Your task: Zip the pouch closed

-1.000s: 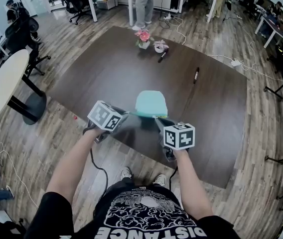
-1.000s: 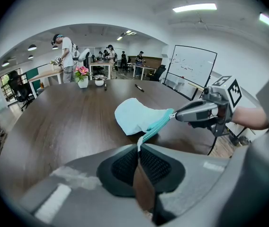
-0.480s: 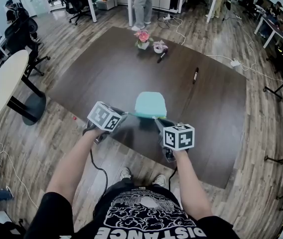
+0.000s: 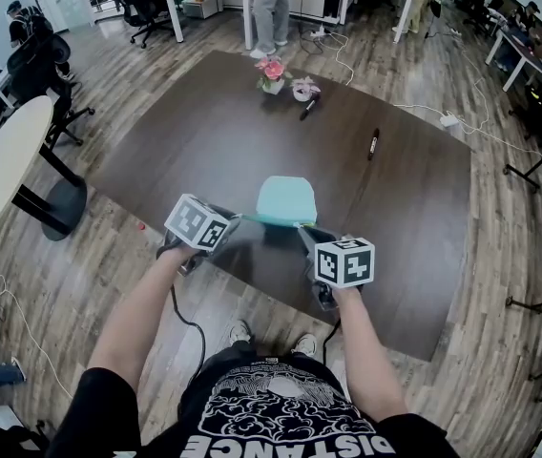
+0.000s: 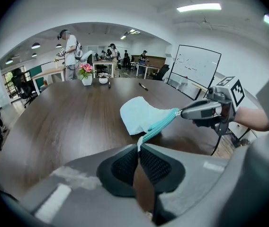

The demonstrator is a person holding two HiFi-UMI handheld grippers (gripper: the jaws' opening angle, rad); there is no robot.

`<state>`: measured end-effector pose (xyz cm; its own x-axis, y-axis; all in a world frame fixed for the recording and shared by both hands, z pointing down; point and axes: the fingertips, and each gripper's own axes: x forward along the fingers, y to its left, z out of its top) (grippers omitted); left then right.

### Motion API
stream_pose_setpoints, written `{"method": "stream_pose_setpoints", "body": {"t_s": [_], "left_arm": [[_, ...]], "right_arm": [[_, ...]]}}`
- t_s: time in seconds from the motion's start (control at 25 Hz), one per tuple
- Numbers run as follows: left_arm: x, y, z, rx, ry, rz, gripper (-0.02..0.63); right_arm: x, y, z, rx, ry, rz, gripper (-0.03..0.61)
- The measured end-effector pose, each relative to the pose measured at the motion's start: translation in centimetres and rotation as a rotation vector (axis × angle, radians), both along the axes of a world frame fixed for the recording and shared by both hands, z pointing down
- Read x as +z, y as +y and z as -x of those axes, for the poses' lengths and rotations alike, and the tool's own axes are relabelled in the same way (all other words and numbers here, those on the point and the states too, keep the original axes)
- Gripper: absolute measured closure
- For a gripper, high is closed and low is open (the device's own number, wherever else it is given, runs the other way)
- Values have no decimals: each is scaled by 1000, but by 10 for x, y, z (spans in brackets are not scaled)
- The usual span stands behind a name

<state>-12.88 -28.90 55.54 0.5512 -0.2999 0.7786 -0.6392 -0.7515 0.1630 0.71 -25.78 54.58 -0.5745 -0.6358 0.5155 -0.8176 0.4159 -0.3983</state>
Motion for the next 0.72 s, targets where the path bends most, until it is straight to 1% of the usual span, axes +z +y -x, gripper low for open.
{"method": "stream_pose_setpoints", "body": {"t_s": [0.72], "left_arm": [[4,1,6,-4,-17,-2,592]], "right_arm": [[1,1,-9,28,15,5,572]]}}
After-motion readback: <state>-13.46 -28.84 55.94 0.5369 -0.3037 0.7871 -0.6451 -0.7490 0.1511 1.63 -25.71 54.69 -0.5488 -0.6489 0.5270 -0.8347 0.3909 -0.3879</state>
